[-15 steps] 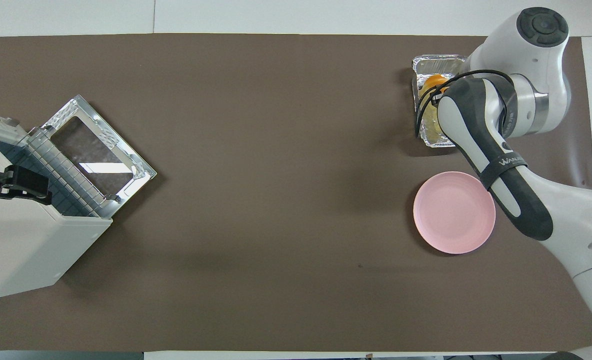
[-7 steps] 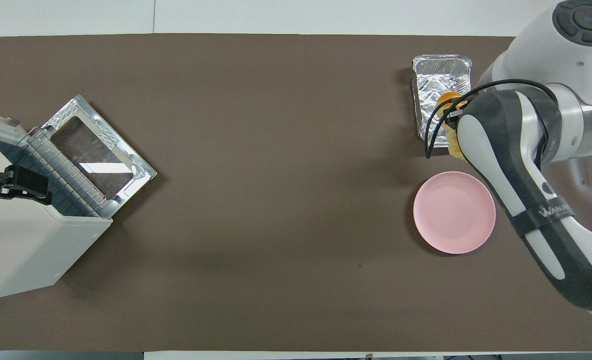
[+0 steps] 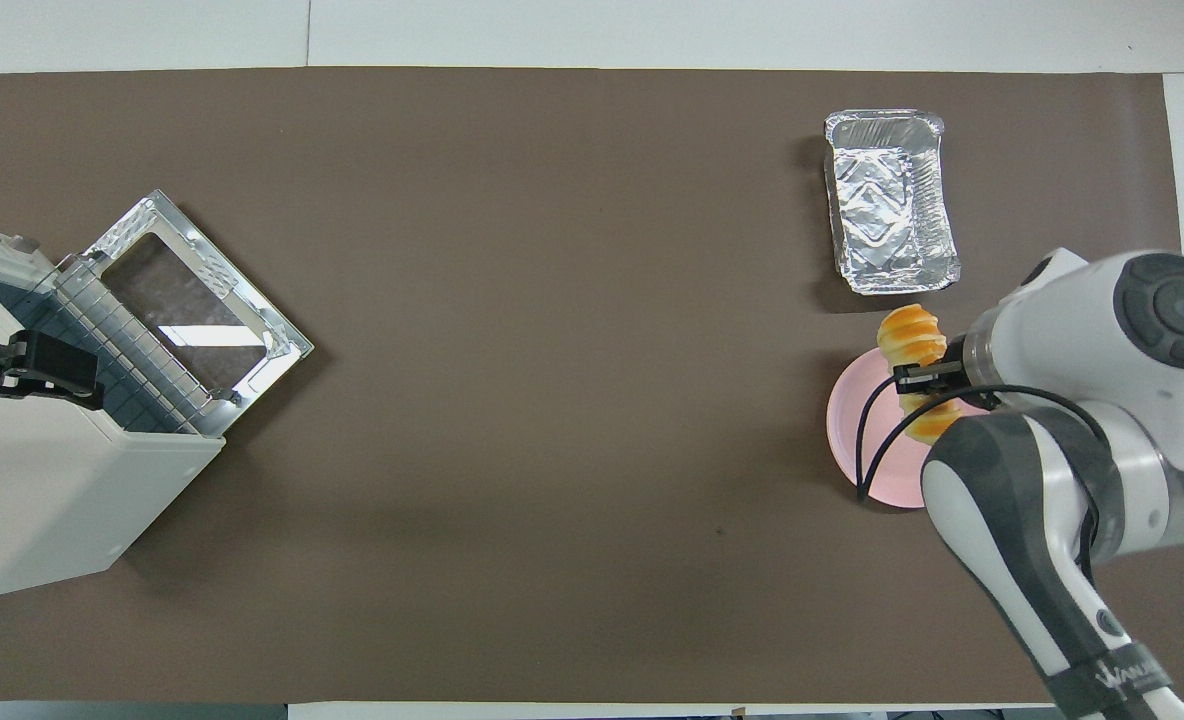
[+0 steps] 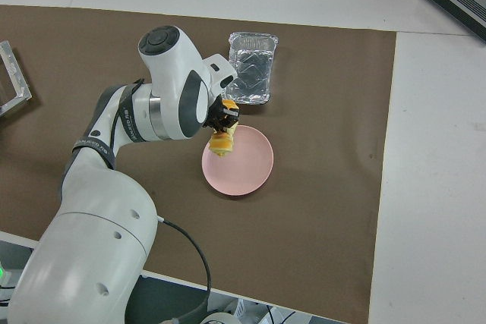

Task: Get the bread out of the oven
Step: 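Lift the bread with the right gripper and lower it onto the pink plate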

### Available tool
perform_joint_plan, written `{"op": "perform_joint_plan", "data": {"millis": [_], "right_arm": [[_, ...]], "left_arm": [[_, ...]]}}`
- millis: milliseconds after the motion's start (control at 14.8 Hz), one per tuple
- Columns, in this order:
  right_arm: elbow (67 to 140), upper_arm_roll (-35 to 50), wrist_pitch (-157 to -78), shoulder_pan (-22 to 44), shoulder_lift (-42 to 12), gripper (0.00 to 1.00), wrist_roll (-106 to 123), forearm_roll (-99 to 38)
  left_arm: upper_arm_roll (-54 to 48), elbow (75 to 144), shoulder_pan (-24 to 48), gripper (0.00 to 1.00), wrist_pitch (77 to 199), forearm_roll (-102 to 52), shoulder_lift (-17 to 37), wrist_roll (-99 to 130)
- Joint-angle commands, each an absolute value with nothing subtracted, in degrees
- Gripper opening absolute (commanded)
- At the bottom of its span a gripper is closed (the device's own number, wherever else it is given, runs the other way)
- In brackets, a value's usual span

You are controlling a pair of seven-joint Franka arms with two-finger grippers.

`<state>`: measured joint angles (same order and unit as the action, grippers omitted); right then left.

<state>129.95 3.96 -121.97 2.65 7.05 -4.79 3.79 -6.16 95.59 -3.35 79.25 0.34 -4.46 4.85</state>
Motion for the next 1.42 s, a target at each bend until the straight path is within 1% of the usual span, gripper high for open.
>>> {"op": "perform_joint_plan", "data": {"millis": [0, 67, 202, 404, 539, 607, 674, 809, 876, 1079, 1146, 1348], "right_arm": [[144.99, 4.39, -134.08, 2.02, 14.58, 0.00, -5.45, 2.99], [147.46, 4.39, -137.43, 2.02, 14.59, 0.00, -5.36, 2.99], [149.32, 4.39, -142.28, 1.85, 13.19, 0.00, -5.01, 2.99], [149.41, 4.39, -145.10, 1.67, 10.64, 0.00, -5.01, 2.99], [149.33, 4.39, -145.20, 1.67, 10.20, 0.01, -5.18, 2.99], [149.33, 4.39, -144.93, 1.50, 10.20, 0.75, -5.01, 2.99], [149.07, 4.39, -144.58, 1.58, 10.20, 1.00, -5.01, 2.99], [148.36, 4.39, -143.10, 1.84, 10.28, 1.00, -4.84, 2.99], [146.97, 4.39, -140.74, 1.93, 10.54, 1.00, -4.66, 2.99], [138.81, 4.39, -126.52, 1.93, 10.81, 1.00, -1.34, 2.99], [135.73, 4.39, -123.26, 1.76, 10.72, 1.00, 0.94, 2.99], [128.44, 3.69, -119.11, 1.06, 10.90, 1.00, 2.28, 2.99]], "left_arm": [[-6.24, 96.68, -4.04, 1.00, 80.24, -0.79, -5.71, 4.57], [-6.24, 96.68, -4.04, 1.00, 80.24, -0.79, -5.71, 4.57], [-6.24, 96.68, -4.04, 1.00, 80.24, -0.79, -5.63, 4.57], [-6.24, 96.68, -4.04, 1.00, 80.24, -0.79, -5.63, 4.57], [-6.24, 96.68, -4.04, 1.00, 80.24, -0.79, -5.71, 4.57], [-6.24, 96.68, -4.04, 1.00, 80.24, -0.79, -5.63, 4.57], [-6.24, 96.68, -4.04, 1.00, 80.24, -0.79, -5.71, 4.57], [-6.24, 96.68, -4.04, 1.00, 80.24, -0.79, -5.71, 4.57], [-6.24, 96.68, -4.04, 1.00, 80.24, -0.79, -5.71, 4.57], [-6.24, 96.68, -4.04, 1.00, 80.24, -0.79, -5.71, 4.57], [-6.24, 96.68, -4.04, 1.00, 80.24, -0.79, -5.71, 4.57], [-6.24, 96.68, -4.04, 1.00, 80.24, -0.79, -5.71, 4.57]]}}
